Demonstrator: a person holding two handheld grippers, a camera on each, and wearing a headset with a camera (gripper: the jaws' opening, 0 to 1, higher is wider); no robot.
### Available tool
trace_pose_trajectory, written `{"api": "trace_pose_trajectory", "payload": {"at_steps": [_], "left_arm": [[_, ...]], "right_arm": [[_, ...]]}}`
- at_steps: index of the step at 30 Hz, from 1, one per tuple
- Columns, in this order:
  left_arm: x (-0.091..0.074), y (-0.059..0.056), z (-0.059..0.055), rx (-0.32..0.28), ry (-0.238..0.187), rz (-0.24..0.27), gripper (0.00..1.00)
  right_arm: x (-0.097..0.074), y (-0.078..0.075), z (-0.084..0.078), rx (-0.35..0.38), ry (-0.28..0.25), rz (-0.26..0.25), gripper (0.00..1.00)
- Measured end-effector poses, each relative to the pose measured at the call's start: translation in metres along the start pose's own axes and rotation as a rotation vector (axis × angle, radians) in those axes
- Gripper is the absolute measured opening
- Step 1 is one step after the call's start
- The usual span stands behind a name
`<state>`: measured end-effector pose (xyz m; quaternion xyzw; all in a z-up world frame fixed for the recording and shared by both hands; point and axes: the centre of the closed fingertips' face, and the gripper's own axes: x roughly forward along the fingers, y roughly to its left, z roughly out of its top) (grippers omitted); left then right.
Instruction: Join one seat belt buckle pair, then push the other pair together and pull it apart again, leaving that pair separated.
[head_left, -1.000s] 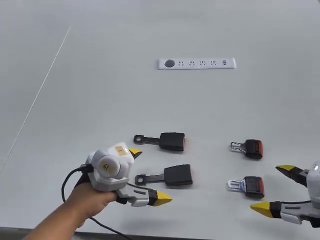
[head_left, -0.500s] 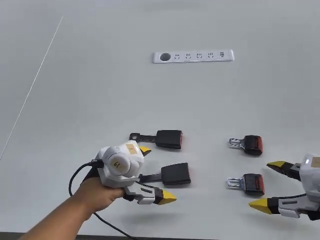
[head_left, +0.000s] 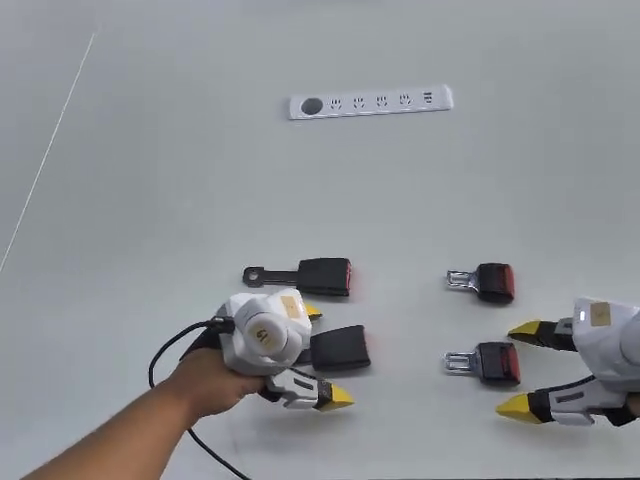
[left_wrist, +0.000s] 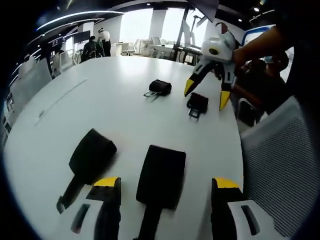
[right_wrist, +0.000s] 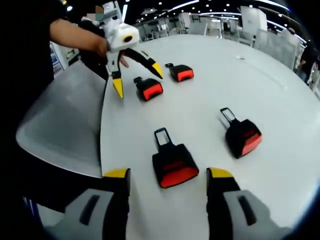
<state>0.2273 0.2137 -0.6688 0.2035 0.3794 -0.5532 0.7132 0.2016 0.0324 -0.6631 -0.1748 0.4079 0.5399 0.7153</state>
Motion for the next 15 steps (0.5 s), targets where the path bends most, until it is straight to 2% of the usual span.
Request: {"api": "trace_pose_trajectory", "payload": {"at_steps": [5,6,10,13,15], "left_arm": [[0.0046,-0.0018,-0.0040,0.042,0.027,-0.022,0.70],[0.0047,-0.0005,-0.0018,0.064,0.017,-0.019,0.69],[0.0040,0.0041,-0.0024,0.062,0.019,-0.009,0.59],[0.0024,0.0021,-0.0063,0.148,0.036,-0.022,0.50],[0.0024,0.0022,-0.0071,0.162,0.033,-0.021,0.48]], "right_arm": [[0.0022,-0.0029,-0.0044,-0.042,0.027,0.020,0.60],[0.0024,-0.0029,-0.0042,-0.046,0.026,0.024,0.60],[0.0025,-0.0061,-0.0043,-0.063,0.038,0.034,0.57],[0.0019,-0.0066,-0.0046,-0.085,0.053,0.042,0.55],[0.0015,-0.0068,-0.0046,-0.096,0.061,0.044,0.54]]}}
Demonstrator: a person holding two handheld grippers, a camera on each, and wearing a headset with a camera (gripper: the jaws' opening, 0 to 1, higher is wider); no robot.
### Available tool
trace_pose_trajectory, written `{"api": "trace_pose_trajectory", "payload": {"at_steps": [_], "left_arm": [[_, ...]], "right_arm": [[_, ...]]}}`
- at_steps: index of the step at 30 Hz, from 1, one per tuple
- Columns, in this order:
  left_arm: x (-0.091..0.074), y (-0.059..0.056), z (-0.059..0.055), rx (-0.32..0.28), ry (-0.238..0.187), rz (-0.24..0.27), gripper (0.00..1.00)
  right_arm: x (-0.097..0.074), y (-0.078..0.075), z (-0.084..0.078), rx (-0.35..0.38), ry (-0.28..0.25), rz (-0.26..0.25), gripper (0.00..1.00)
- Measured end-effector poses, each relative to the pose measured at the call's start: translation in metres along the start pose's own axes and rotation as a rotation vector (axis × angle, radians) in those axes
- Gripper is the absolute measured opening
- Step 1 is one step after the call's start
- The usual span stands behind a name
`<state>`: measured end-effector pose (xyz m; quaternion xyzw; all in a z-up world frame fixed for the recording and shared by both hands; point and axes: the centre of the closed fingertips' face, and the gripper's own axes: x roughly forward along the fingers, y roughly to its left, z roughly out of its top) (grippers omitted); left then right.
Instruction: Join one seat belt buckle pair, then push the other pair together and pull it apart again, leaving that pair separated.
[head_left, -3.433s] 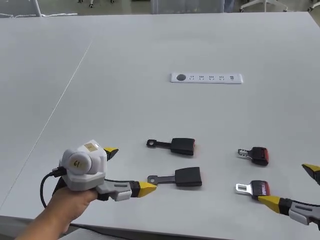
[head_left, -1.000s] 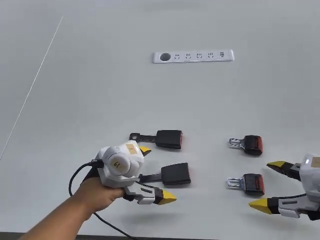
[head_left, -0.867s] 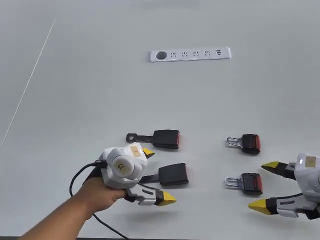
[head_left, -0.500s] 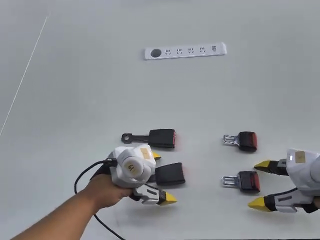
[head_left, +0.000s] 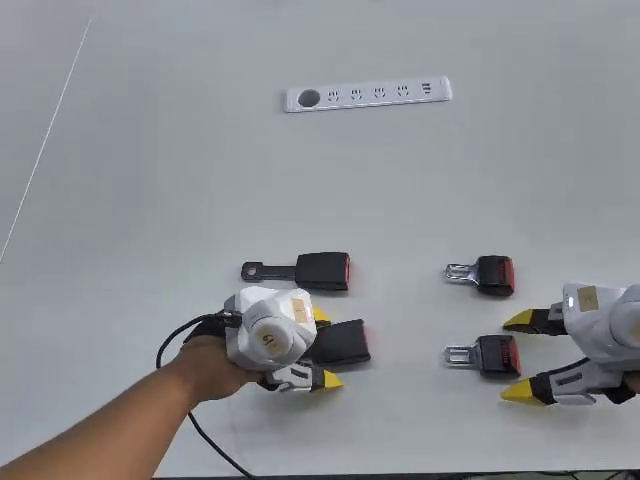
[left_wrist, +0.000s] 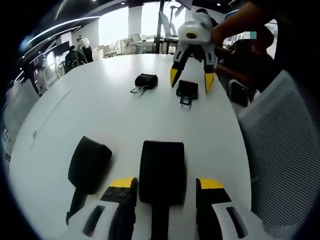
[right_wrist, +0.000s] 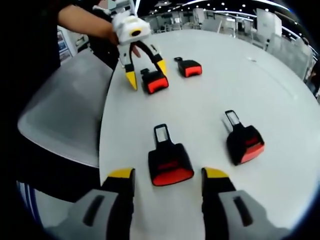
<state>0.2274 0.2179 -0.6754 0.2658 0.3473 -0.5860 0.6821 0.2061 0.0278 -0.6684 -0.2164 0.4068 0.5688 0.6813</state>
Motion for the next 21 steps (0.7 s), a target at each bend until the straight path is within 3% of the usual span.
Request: {"api": "trace_pose_trajectory", "payload": {"at_steps": [7,11,16,21], "left_arm": [[-0.0018,0.0052,-0.0012,0.057,0.020,-0.012,0.34],[-0.0026,0.0033,-0.0023,0.116,0.022,-0.061,0.34],[-0.0041,0.0038,-0.0050,0.200,0.056,-0.126,0.34],[-0.0041,0.0041,-0.0056,0.230,0.074,-0.145,0.34]], "right_arm": [[0.0018,0.0033,0.0004,-0.045,0.024,0.011,0.43],[0.0007,-0.0047,-0.0025,-0.067,0.036,-0.013,0.35],[-0.0006,-0.0034,-0.0026,-0.060,0.017,0.012,0.35],[-0.0003,-0.0001,-0.0012,-0.087,-0.011,0.019,0.34]]}}
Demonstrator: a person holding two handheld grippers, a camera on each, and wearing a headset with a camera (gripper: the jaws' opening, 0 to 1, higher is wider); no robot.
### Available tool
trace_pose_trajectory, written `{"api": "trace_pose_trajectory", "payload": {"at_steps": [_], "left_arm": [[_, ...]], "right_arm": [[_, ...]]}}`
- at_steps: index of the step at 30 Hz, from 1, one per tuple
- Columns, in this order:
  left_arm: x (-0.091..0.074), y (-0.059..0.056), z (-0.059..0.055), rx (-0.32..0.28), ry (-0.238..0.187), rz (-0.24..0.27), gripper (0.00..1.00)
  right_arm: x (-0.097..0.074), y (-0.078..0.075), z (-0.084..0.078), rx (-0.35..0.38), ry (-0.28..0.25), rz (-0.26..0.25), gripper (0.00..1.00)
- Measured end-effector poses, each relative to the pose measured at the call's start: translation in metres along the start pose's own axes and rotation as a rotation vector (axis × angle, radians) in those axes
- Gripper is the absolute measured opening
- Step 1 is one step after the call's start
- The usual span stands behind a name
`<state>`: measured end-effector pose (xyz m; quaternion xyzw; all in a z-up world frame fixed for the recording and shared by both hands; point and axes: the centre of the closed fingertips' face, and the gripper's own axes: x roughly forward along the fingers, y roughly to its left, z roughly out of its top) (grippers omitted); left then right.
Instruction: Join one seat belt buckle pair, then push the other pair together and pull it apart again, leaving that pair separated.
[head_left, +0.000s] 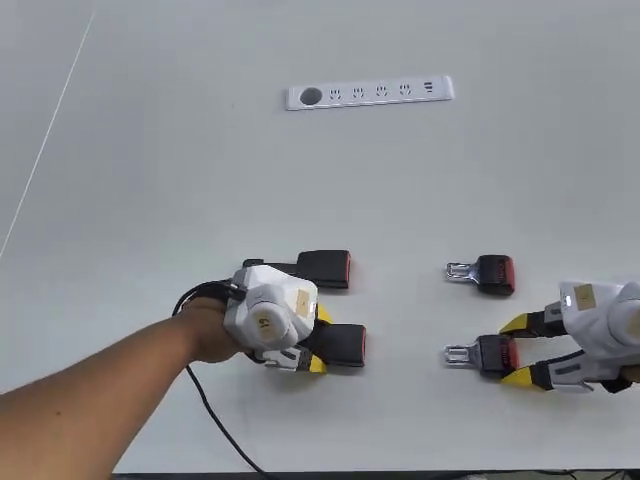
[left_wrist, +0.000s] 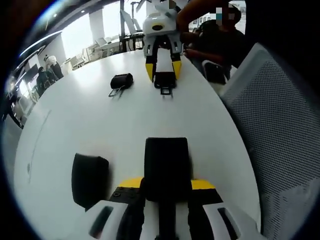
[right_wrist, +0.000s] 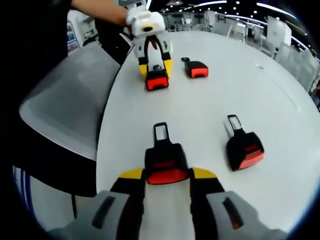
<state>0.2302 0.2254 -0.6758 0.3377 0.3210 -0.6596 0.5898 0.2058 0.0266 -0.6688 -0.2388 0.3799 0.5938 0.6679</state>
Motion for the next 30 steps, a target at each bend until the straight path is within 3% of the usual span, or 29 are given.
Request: {"api": "trace_pose_trajectory", "payload": {"at_steps": [6,30], "left_arm": [[-0.001,0.000,0.001,-0.036,-0.031,0.022,0.34],[0.000,0.001,0.001,-0.039,-0.028,0.025,0.34]], "right_arm": [[-0.001,-0.001,-0.001,0.016,-0.059,-0.004,0.34],[0.013,-0.001,0.024,0.056,-0.190,0.010,0.34]]}}
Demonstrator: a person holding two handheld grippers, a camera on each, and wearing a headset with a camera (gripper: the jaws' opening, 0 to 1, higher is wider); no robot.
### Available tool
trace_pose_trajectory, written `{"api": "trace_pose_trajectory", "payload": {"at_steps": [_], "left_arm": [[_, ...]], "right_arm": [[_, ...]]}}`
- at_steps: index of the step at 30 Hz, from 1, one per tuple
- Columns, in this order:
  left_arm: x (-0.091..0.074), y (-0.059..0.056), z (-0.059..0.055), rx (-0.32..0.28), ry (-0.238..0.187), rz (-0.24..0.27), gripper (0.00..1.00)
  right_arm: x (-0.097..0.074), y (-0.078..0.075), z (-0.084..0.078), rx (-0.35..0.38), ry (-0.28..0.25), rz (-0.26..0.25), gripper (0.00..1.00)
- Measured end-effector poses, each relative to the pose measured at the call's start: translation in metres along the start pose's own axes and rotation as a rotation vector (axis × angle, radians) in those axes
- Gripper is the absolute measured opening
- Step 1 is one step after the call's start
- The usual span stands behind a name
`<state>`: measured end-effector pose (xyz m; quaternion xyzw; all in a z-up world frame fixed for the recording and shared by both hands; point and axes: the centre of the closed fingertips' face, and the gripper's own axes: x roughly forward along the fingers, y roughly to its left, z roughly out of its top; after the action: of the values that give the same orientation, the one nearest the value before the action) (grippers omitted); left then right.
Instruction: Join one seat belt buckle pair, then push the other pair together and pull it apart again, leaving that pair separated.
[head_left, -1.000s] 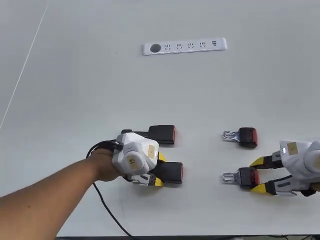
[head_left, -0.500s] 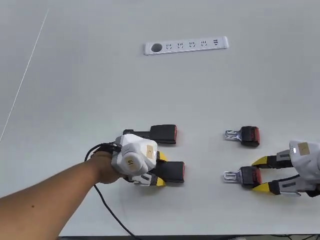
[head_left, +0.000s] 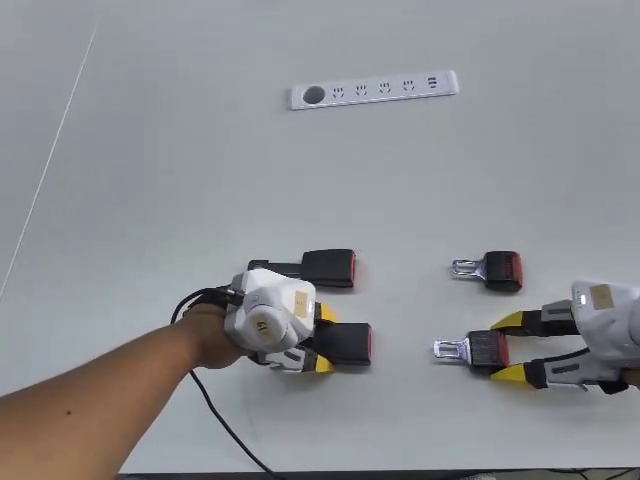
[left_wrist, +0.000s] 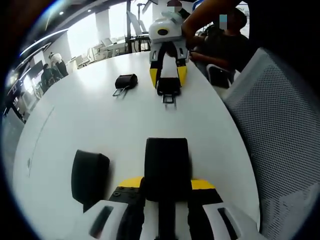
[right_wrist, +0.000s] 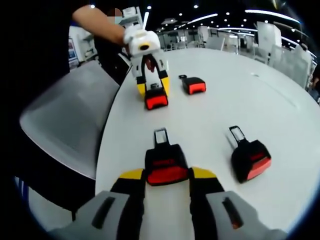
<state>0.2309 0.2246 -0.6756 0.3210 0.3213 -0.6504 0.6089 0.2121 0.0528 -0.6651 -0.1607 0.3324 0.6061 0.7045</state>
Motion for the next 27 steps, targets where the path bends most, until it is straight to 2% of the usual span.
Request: {"api": "trace_pose_trajectory", "payload": {"at_steps": [14,27], "left_arm": [[0.000,0.000,0.000,-0.003,-0.002,0.001,0.34],[0.000,0.000,-0.001,-0.006,0.004,0.002,0.34]], "right_arm": [[0.013,0.001,0.013,0.018,-0.054,0.000,0.34],[0.038,0.007,0.034,0.021,-0.095,0.011,0.34]]}}
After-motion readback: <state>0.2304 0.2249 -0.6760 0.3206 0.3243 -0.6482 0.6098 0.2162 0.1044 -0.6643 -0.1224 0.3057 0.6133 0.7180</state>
